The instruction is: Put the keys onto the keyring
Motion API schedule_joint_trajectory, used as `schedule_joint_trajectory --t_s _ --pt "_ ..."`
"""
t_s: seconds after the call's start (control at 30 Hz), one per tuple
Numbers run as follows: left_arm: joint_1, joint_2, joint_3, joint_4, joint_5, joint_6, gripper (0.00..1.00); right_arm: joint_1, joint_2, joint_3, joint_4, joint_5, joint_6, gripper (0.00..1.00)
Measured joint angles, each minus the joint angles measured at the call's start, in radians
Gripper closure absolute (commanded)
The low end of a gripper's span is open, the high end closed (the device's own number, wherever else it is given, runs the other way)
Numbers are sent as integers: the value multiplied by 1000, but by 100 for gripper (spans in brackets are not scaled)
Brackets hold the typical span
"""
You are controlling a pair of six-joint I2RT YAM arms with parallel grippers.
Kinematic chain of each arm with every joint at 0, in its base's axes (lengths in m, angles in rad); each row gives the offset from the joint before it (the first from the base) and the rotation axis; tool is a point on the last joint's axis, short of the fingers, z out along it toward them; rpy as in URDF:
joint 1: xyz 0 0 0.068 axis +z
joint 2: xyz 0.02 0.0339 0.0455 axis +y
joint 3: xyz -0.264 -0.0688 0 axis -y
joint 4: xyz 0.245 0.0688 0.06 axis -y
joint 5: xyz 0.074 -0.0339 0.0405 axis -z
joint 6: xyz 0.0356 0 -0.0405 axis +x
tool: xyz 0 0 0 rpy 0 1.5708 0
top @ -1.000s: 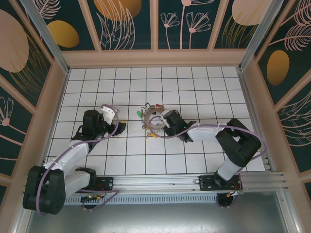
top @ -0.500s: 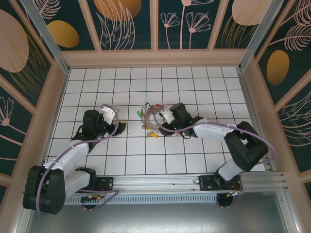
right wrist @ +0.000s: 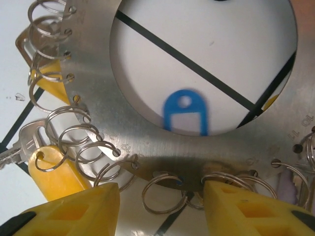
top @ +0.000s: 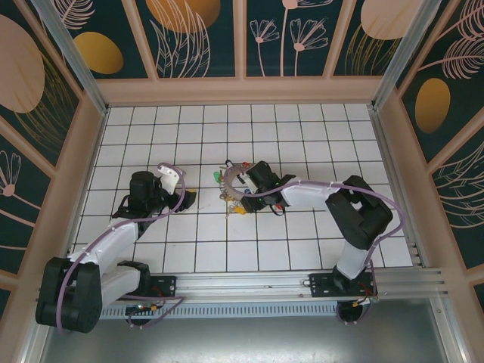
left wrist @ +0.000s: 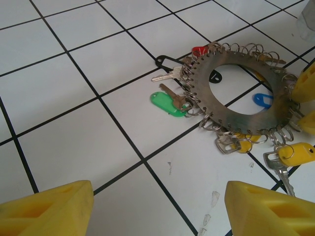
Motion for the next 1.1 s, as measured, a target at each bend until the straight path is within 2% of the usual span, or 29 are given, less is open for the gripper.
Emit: schedule_joint_trajectory --t_s 0.23,0.47,0.8,1.1 --pt "-1 -6 0 0 0 0 29 18 14 25 -43 105 26 58" --pt "-1 -12 -2 0 0 0 28 18 14 25 -82 173 60 67" --pt "-1 -15 -5 0 0 0 28 15 14 25 -81 188 69 81" --pt "-3 -15 -5 0 0 7 28 -11 -23 25 -78 164 66 86"
